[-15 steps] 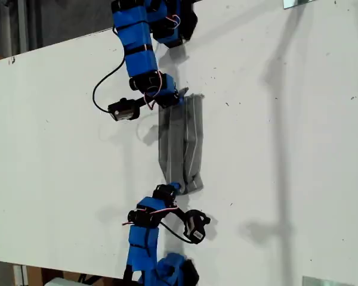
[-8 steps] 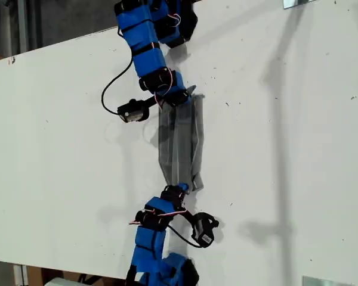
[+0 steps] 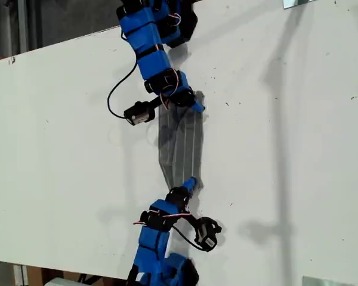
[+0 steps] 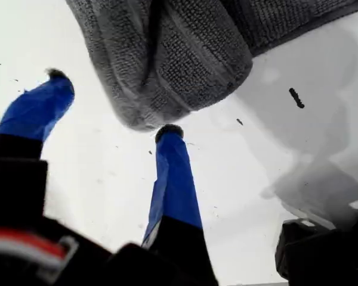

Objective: Grasp corners of a square towel and fold twice.

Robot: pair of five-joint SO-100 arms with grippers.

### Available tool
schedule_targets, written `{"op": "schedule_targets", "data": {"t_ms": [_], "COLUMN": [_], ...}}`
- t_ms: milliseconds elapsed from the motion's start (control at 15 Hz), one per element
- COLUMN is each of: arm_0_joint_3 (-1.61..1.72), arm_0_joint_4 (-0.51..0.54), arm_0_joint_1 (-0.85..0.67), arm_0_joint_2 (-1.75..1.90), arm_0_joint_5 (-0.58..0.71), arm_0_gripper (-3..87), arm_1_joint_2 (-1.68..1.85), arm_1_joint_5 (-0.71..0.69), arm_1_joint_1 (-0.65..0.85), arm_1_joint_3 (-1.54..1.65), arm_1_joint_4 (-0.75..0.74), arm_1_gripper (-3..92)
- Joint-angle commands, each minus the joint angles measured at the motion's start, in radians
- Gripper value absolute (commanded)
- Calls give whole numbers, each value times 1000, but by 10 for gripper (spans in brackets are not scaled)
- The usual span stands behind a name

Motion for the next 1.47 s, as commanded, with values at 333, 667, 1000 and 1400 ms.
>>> {"op": "schedule_targets", "data": {"t_ms": [333, 667, 1000, 1400], "arm_0_joint_3": [-64, 199, 383, 476], "arm_0_joint_4": [224, 63, -87, -199], "arm_0_joint_1": [-54, -186, -314, -457], "arm_0_joint_2": [222, 265, 265, 170], "arm_0_joint_5": [49, 71, 121, 173], "arm_0_gripper": [275, 272, 268, 264], "arm_1_joint_2": [-11, -40, -49, -98], "arm_1_joint_5": [-64, -115, -121, -67], "arm_1_joint_1": [91, 232, 325, 357], "arm_1_joint_3": [-114, 81, 273, 383], "arm_1_joint_4": [77, -58, -178, -239], "arm_1_gripper": [433, 459, 346, -1]}}
